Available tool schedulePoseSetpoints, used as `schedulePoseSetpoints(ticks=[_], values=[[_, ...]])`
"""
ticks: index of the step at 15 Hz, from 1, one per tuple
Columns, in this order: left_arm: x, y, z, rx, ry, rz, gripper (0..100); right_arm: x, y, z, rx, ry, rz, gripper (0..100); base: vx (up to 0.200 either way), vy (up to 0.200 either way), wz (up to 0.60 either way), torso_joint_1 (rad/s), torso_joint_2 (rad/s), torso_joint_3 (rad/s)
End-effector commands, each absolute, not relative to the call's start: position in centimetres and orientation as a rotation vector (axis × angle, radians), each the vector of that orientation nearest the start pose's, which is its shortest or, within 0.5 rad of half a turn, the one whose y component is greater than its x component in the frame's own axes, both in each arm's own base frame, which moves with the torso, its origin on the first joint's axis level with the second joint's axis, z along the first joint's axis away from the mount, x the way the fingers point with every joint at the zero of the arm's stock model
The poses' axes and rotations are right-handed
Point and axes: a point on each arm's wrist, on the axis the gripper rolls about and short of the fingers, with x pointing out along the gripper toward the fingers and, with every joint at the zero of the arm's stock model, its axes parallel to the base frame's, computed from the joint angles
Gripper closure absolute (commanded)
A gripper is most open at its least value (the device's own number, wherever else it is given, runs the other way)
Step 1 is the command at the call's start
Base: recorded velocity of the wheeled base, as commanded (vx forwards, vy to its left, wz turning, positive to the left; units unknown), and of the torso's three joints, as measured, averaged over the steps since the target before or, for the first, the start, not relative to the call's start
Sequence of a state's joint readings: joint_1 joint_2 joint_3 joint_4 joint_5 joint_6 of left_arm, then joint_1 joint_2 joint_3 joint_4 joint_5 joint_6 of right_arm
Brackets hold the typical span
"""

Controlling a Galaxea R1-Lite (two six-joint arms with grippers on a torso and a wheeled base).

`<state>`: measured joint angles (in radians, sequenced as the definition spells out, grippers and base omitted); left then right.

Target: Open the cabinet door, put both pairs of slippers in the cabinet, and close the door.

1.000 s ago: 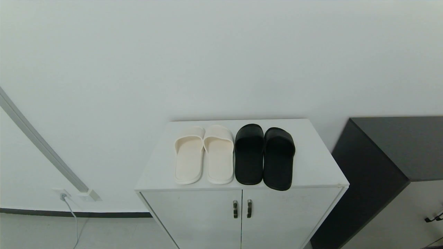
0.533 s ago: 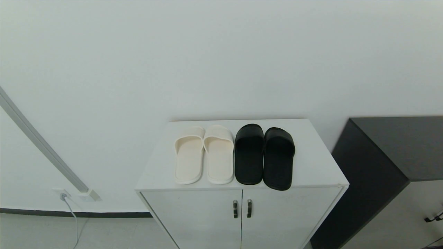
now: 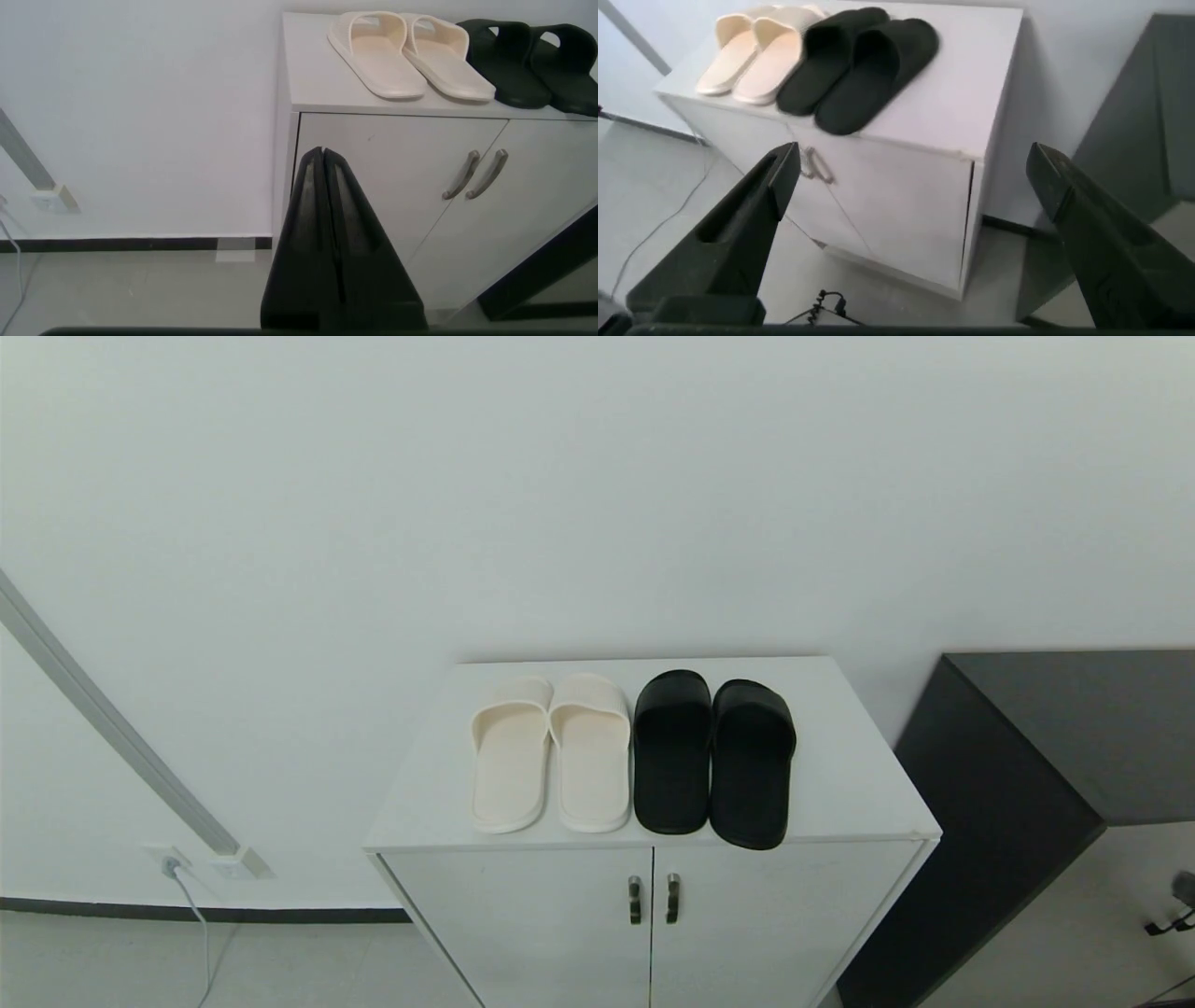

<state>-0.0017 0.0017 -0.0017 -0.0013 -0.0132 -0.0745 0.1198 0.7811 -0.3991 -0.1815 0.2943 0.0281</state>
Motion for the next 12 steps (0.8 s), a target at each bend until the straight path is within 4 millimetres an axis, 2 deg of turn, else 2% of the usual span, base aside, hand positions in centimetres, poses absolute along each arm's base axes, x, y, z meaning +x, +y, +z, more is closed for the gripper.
schedulePoseSetpoints(ticks=[1,4,8,12], values=[[-2.3,0.0,7.6,-0.075,0.001,-0.015,100,14.3,4.5,18.5,0.035,0.321,0.427,0,0.000,0.000,0.00,0.000,0.00,0.000],[-2.3,0.0,7.6,-0.075,0.001,-0.015,100,16.8,8.5,19.7,0.085,0.292,0.379,0,0.000,0.000,0.00,0.000,0.00,0.000],[-2.3,0.0,7.6,-0.075,0.001,-0.015,100,17.8,13.2,19.4,0.021,0.344,0.324,0,0.000,0.000,0.00,0.000,0.00,0.000],[-2.3,0.0,7.6,-0.075,0.001,-0.015,100,21.2,18.8,20.0,0.066,0.354,0.171,0,0.000,0.000,0.00,0.000,0.00,0.000]])
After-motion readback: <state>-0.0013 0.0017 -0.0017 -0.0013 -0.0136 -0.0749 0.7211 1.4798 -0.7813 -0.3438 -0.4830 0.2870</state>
